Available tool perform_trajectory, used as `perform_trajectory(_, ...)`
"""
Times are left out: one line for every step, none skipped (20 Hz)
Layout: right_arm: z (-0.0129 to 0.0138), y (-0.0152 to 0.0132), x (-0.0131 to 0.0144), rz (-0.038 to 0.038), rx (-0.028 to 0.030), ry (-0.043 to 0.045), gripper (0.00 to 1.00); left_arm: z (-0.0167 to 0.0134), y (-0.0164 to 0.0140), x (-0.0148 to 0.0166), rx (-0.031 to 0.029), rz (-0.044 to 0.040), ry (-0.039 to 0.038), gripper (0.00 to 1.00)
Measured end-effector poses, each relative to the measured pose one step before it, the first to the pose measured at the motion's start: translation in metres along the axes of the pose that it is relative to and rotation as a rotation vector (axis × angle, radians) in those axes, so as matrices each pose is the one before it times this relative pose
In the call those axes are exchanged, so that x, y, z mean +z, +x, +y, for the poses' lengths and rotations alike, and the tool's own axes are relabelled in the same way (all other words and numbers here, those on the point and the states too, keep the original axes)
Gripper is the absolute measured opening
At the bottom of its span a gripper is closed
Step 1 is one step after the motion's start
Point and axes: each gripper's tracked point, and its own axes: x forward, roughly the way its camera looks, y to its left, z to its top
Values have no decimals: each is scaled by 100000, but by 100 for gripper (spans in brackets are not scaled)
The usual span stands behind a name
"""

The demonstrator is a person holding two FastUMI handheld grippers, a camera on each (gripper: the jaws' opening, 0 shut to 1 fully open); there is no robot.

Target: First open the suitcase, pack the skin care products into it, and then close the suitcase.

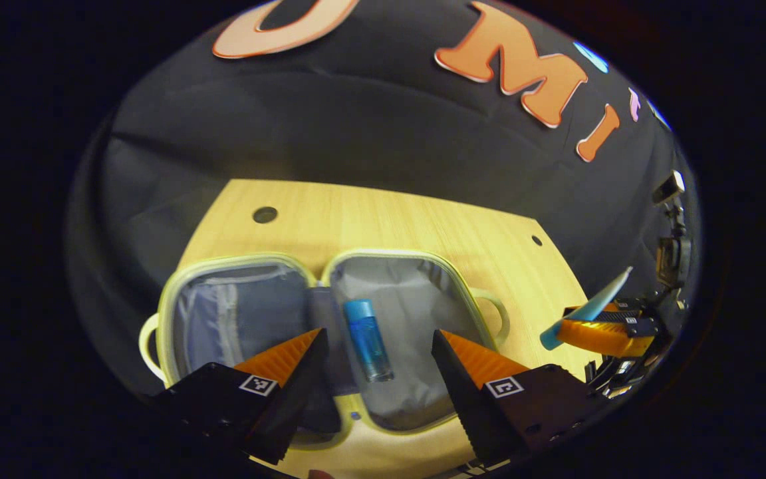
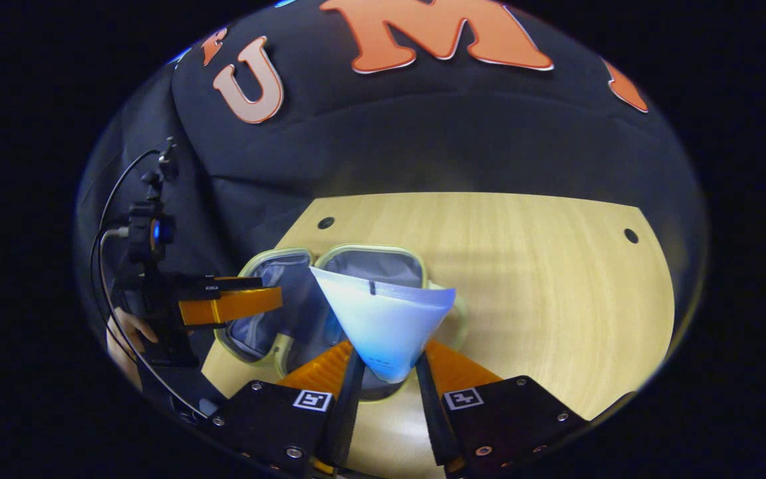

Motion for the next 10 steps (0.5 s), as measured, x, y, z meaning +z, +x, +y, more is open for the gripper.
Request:
perform_trajectory(560,930,221,2780,1099,-791,47,737,-1744,286,1397,-2111,-1421,98)
perform_trajectory(390,1070,-267,3730,897,193,47,686,-1675,140,914,-2319,-1848,97)
perform_trajectory(501,1236,-398,4318,1262,1308,47,875,-1570,354,770,-2022,-1704,97)
perform_trajectory(484,1214,-721,4694,1345,1596,47,807,-1054,163,629,-1926,-1083,97)
perform_trajectory(221,1224,-715,4641,444,1527,47,834,-986,215,871,-1733,-537,97)
perform_trajectory(8,1260,-567,4060,-509,890,47,1100,-808,34,1538,-1226,-510,97)
perform_trajectory(23,1156,-466,3538,-536,190,47,952,-736,5,1673,-487,-456,98)
perform_trajectory(-79,1326,-460,3125,-679,868,47,1154,-523,-353,1934,-8,-482,98)
perform_trajectory(-313,1158,-321,2909,-1335,1289,47,891,-621,-400,1565,289,-1046,97)
perform_trajectory(-511,1116,-58,2326,-1847,1317,47,757,-629,-259,1128,310,-1440,98)
